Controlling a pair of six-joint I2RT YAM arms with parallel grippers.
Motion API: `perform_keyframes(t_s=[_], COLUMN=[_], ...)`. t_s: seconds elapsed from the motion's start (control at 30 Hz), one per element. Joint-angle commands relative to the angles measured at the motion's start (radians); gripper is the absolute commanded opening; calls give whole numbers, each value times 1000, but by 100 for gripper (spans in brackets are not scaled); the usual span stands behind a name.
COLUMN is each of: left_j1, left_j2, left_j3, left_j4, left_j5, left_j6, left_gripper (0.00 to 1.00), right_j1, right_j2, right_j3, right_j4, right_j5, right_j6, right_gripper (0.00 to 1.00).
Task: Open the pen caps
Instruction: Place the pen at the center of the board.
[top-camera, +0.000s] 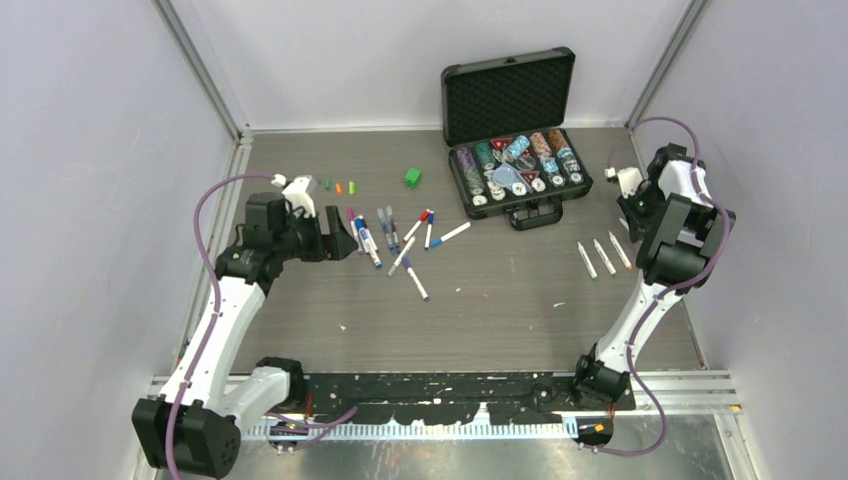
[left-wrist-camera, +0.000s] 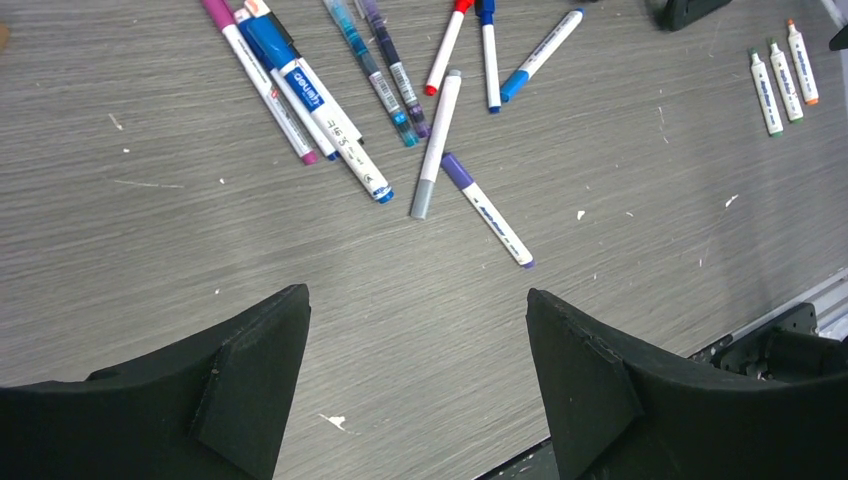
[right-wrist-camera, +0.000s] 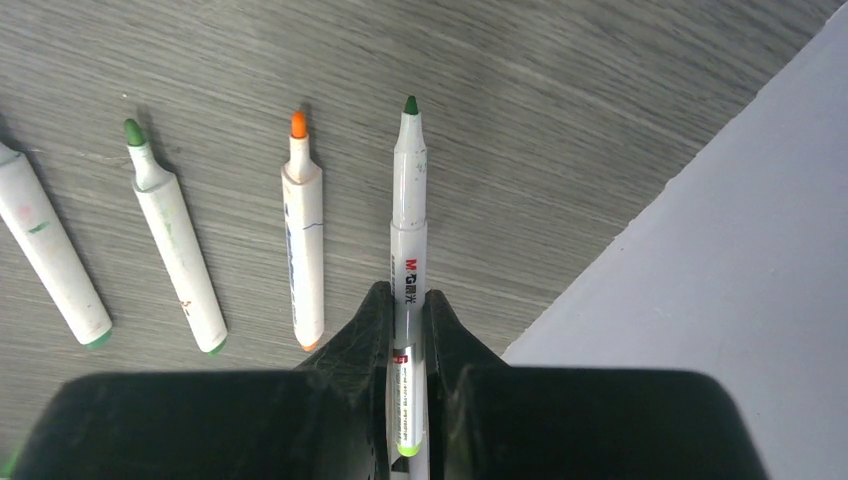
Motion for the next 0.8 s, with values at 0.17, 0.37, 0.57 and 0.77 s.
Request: perform_keyframes(t_s=[0.17, 0.37, 0.57, 0.77], left_j1=[-11, -12, -11, -12], left_j2=[-16, -22, -24, -25], left_j3=[41, 39, 39, 39], left_j4=[2, 4, 4, 3], left_j5=[-2, -5, -7, -6], left_j6=[18, 21, 22, 23], left_gripper=[82, 82, 82, 82], right_j1=[1, 9, 15, 16], right_j2=[20, 27, 36, 39], right_j3=[77, 91, 104, 110], right_j4=[-83, -107, -127, -137], right_j5=[40, 40, 76, 83], right_j6=[28, 29, 30, 31], right_gripper=[11, 16, 22, 27])
